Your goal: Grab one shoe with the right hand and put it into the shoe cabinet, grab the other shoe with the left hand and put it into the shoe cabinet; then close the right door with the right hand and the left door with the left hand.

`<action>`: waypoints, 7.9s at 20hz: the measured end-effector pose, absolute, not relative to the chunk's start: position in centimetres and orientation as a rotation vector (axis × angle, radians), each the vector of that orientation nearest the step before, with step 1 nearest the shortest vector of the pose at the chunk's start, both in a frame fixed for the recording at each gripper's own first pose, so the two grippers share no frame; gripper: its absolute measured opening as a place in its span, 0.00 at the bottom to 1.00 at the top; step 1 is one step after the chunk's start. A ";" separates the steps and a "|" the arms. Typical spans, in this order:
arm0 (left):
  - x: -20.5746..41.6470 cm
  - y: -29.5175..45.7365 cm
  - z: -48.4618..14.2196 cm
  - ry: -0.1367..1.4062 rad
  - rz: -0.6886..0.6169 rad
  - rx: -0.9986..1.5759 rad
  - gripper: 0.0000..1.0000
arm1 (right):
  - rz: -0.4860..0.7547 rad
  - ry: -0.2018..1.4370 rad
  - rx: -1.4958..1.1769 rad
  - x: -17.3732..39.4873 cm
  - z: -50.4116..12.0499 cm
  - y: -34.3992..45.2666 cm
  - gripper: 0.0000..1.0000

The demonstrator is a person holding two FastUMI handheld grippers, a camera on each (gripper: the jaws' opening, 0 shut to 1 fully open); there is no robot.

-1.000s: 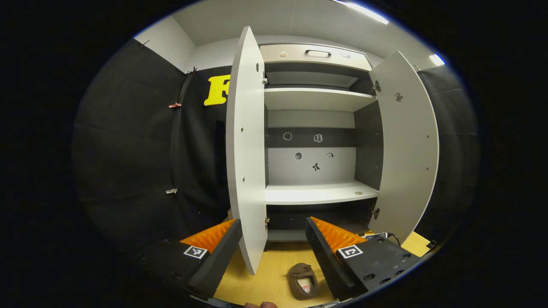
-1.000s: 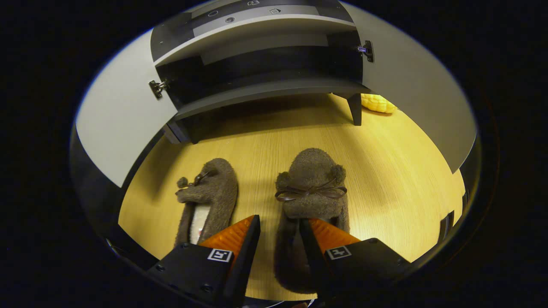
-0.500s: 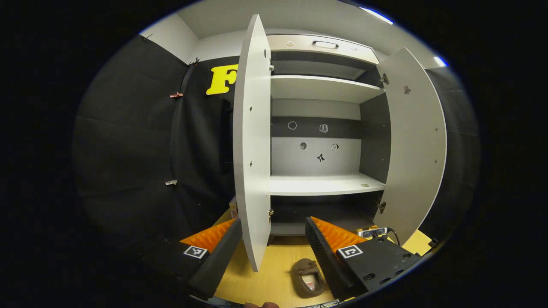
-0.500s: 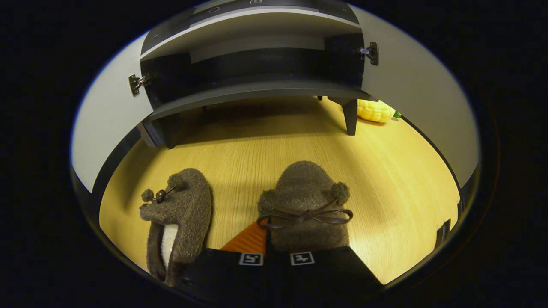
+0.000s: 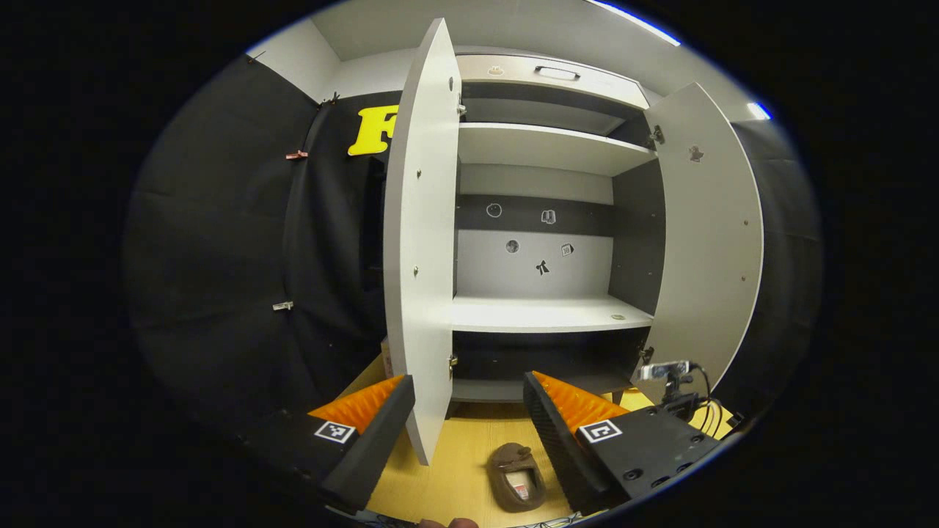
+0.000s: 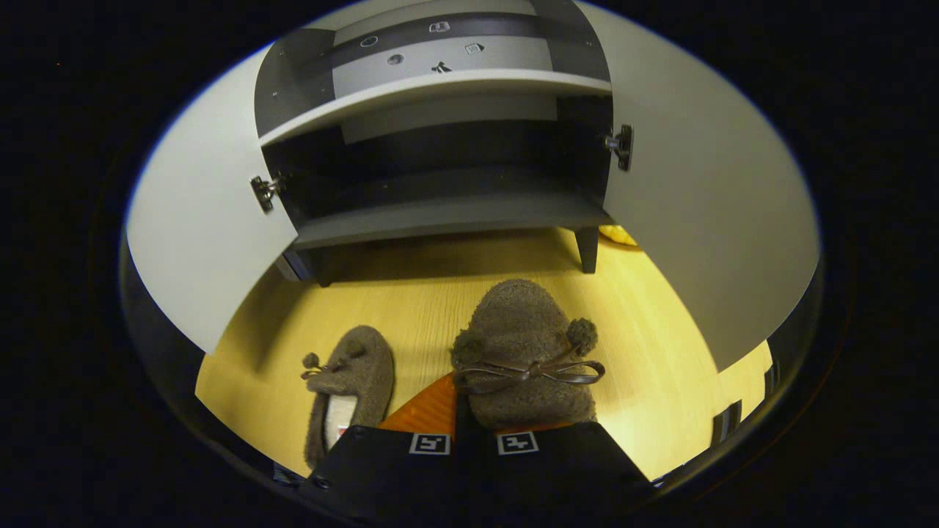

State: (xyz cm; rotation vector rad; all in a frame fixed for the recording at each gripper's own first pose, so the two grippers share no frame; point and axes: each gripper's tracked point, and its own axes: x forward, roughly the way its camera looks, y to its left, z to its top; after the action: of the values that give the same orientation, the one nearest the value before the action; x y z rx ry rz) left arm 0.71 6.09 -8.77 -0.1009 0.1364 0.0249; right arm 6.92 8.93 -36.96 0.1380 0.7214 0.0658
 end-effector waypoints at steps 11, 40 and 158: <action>1.1 3.3 -7.5 0.106 -0.031 -0.121 0.95 | 0.144 0.500 0.159 17.1 -14.8 8.1 0.08; 2.2 3.8 -12.4 0.205 -0.019 -0.196 0.95 | 0.020 0.465 0.230 44.2 -15.3 9.5 0.15; 44.4 -3.6 -8.9 0.530 0.008 0.042 0.33 | -0.248 0.114 0.163 2.9 -3.0 -21.2 0.98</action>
State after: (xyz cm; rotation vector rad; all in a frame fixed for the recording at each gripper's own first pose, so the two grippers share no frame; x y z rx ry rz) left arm 44.41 -3.56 -8.86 0.0425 0.5295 0.0085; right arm 2.91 -21.21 -2.96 0.1634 0.1143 -0.2478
